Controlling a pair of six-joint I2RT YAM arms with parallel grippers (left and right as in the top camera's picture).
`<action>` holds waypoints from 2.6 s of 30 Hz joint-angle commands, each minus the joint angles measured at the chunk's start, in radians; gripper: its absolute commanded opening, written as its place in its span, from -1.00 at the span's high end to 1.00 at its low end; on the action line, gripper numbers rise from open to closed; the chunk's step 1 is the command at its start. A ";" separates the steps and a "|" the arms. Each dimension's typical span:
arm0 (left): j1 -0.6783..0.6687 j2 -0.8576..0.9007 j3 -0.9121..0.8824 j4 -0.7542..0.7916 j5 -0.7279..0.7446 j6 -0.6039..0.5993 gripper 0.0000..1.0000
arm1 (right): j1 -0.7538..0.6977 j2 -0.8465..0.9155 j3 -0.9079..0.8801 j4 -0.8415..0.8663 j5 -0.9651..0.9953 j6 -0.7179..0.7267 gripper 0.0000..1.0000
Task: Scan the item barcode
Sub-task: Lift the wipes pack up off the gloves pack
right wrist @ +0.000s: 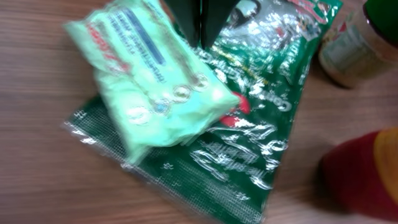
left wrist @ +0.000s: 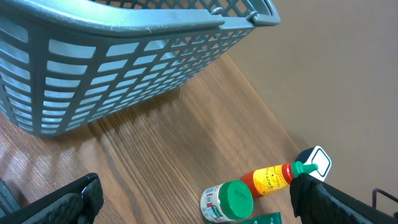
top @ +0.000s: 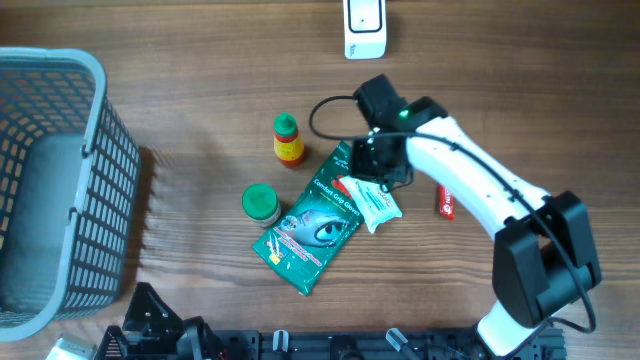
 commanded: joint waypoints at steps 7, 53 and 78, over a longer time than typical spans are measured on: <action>-0.004 -0.008 0.000 0.003 0.002 -0.001 -1.00 | 0.028 0.061 -0.242 0.231 0.244 0.169 0.91; -0.004 -0.008 0.000 0.003 0.002 -0.001 -1.00 | 0.029 -0.249 -0.227 0.012 -0.464 -0.606 0.91; -0.003 -0.008 0.000 0.003 0.002 -0.001 -1.00 | -0.122 -0.352 -0.228 -0.293 -1.363 -1.555 0.91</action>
